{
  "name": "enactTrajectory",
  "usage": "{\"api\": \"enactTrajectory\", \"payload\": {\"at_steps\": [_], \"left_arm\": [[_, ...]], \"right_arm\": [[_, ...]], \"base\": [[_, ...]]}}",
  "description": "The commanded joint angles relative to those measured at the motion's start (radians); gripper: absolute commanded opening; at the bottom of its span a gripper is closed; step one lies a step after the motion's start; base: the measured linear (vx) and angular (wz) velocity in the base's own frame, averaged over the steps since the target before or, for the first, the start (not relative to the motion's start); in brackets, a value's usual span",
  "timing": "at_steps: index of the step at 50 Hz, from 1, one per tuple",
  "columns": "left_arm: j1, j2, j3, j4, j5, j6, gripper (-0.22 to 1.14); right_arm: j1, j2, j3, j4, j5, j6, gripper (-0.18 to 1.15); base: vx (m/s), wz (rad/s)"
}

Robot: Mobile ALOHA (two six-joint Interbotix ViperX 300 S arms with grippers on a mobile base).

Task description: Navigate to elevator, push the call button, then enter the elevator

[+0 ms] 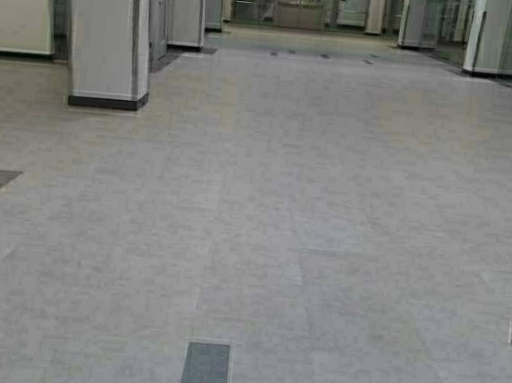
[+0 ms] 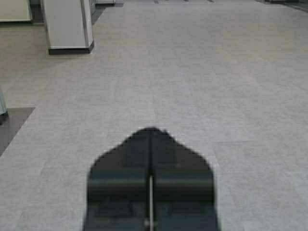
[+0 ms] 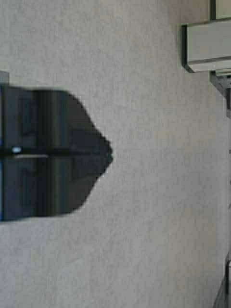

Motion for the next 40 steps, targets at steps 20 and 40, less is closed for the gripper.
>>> {"api": "enactTrajectory", "payload": {"at_steps": [20, 40], "left_arm": [[-0.005, -0.026, -0.025, 0.005, 0.034, -0.017, 0.02], [-0.005, -0.023, -0.021, 0.005, 0.026, -0.018, 0.02]], "right_arm": [[0.002, 0.0, -0.005, 0.0, -0.011, 0.0, 0.04], [0.002, -0.002, -0.006, 0.0, -0.014, 0.0, 0.04]], "base": [[0.01, -0.01], [0.11, 0.0]]}}
